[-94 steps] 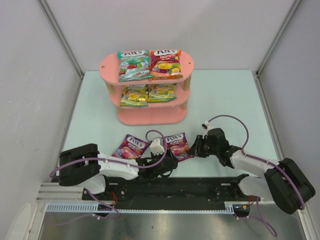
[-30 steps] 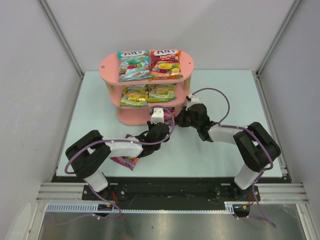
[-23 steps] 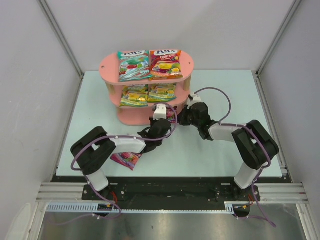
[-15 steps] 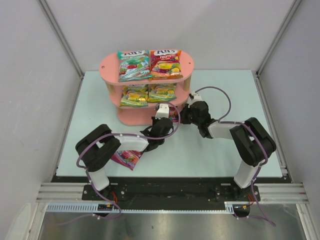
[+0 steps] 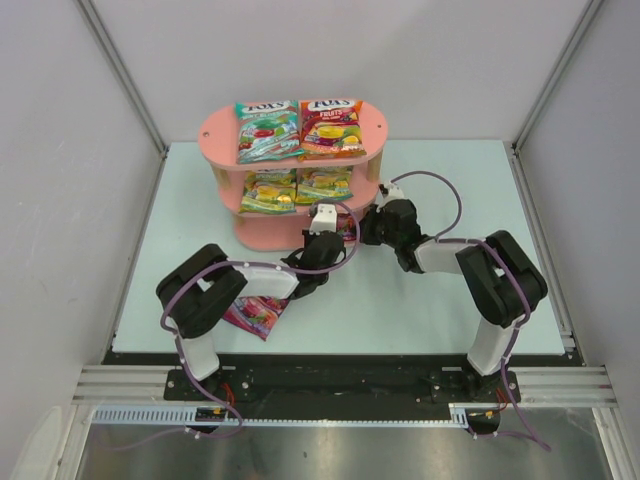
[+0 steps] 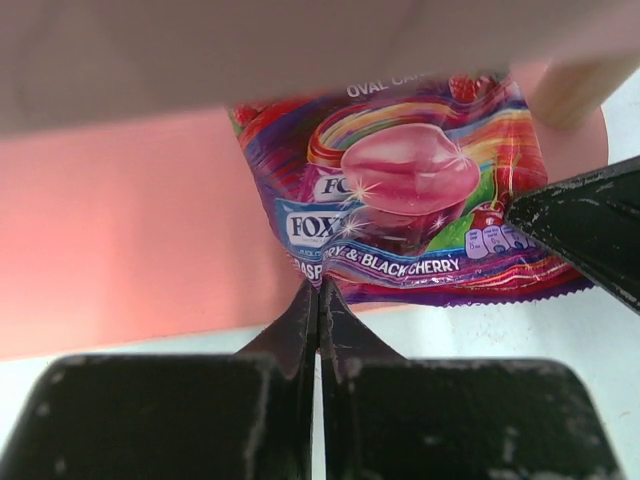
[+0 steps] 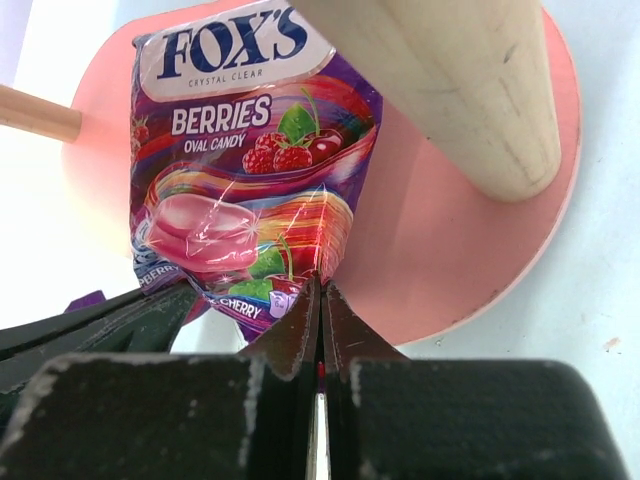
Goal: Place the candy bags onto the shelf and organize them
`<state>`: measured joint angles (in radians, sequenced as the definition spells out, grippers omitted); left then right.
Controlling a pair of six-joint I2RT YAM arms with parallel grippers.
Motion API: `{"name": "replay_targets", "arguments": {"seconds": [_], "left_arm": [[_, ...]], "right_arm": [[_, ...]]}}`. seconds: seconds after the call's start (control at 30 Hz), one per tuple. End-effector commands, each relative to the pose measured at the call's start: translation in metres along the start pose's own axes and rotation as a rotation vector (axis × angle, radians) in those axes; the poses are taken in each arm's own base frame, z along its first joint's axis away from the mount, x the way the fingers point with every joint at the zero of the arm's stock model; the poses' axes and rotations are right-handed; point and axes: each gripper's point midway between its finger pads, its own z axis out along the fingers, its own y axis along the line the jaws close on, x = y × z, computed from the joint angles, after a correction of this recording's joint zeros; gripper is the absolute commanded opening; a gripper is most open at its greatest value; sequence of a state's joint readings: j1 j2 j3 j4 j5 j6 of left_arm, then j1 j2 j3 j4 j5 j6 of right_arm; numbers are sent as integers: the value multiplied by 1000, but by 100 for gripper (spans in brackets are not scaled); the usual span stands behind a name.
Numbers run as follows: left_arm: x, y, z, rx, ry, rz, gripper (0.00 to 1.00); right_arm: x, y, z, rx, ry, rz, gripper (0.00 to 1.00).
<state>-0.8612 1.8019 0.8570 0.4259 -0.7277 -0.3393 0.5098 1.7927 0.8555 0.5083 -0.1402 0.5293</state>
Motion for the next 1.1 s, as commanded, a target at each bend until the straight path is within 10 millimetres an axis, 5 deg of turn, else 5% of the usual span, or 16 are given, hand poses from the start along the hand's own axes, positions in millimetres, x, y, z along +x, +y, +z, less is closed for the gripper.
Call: {"name": "replay_targets", "arguments": {"seconds": [0.0,0.27,0.5,0.7,1.07], "left_arm": [[-22,-3,9,-14,-49,-25,0],[-22,1,12,-22,-50,-23,7],[-19,5,10,-23,-54,-27,46],[-20,9,4,-24,-59,-51,62],[-31,14,-32,1,-105,-74,65]], "right_arm": [[-20,21,9,-73,-49,-23,0],[-15,16,14,-62,-35,-21,0],[-11,12,16,-57,-26,-14,0],[-10,11,17,-56,-21,-13,0],[-4,2,19,-42,-4,-19,0]]}}
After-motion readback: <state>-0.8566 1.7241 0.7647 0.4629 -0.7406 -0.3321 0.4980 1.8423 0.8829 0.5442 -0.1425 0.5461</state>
